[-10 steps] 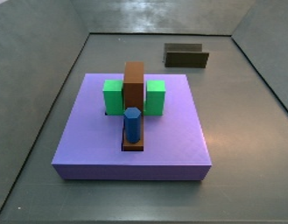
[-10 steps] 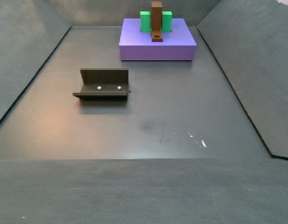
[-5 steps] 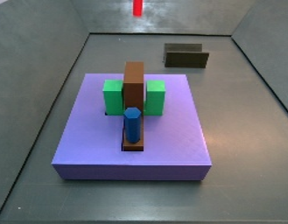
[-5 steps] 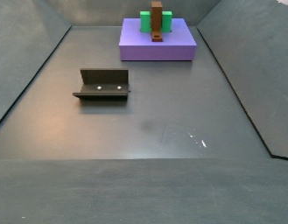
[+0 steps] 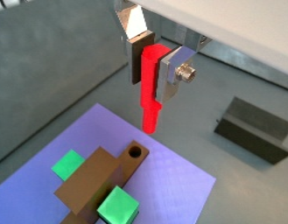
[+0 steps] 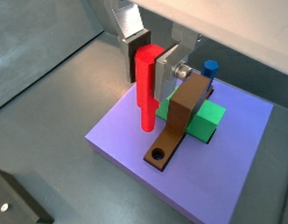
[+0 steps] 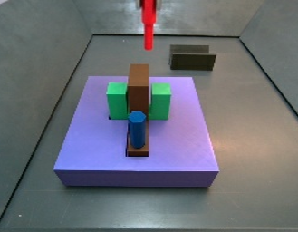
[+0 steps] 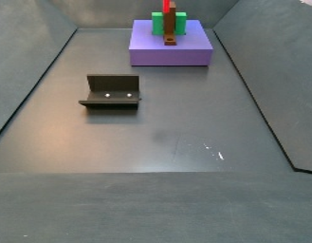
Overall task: Pick up the red object. Move up. Move to above the board. Insert the red object.
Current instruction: Insert the red object.
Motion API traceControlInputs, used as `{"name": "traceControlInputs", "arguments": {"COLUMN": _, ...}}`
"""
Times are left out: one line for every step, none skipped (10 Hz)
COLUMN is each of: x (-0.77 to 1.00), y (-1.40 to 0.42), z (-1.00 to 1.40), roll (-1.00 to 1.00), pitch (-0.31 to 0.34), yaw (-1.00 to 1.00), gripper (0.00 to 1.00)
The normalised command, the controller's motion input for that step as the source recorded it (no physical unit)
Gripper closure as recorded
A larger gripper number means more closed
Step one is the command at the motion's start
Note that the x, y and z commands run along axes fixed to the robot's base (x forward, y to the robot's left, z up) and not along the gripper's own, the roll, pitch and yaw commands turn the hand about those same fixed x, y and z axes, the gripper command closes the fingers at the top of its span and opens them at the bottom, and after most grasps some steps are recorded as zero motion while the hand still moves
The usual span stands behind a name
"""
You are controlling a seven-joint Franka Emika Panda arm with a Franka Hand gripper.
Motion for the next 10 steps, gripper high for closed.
{"name": "traceControlInputs", "arguments": {"x": -0.1, "y": 0.1, "z": -0.45, "roll": -0.07, "pitch": -0.367, "yaw": -0.15, "gripper": 1.0}}
{"name": "traceControlInputs", "arguments": {"x": -0.08, "y": 0.0, "z": -0.56, "roll": 0.0, "pitch": -0.324, "yaw": -0.18, "gripper": 1.0}}
{"name": "traceControlInputs", "arguments": {"x": -0.02, "y": 0.0, "z": -0.59, "roll": 0.04, "pitch": -0.256, "yaw": -0.18, "gripper": 1.0}}
{"name": "traceControlInputs", "arguments": {"x": 0.0, "y": 0.0, "z": -0.52, "roll": 0.0, "pitch": -0.111, "yaw": -0.15, "gripper": 1.0}}
{"name": "traceControlInputs", "arguments": {"x": 0.0, "y": 0.0, "z": -0.37, "roll": -0.03, "pitch": -0.049, "yaw": -0.05, "gripper": 1.0}}
{"name": "traceControlInputs", "arguments": {"x": 0.0, "y": 0.0, "z": -0.3, "roll": 0.0, "pitch": -0.071, "yaw": 0.0, "gripper": 1.0}}
{"name": "traceControlInputs", "arguments": {"x": -0.04, "y": 0.0, "z": -0.29, "roll": 0.0, "pitch": -0.063, "yaw": 0.0, "gripper": 1.0}}
{"name": "traceControlInputs", "arguments": {"x": -0.11, "y": 0.0, "z": -0.3, "roll": 0.0, "pitch": 0.0, "yaw": -0.03, "gripper": 1.0}}
{"name": "traceControlInputs", "arguments": {"x": -0.05, "y": -0.01, "z": -0.25, "roll": 0.02, "pitch": 0.009, "yaw": -0.05, "gripper": 1.0}}
{"name": "traceControlInputs", "arguments": {"x": 0.0, "y": -0.06, "z": -0.16, "roll": 0.0, "pitch": 0.0, "yaw": -0.02, "gripper": 1.0}}
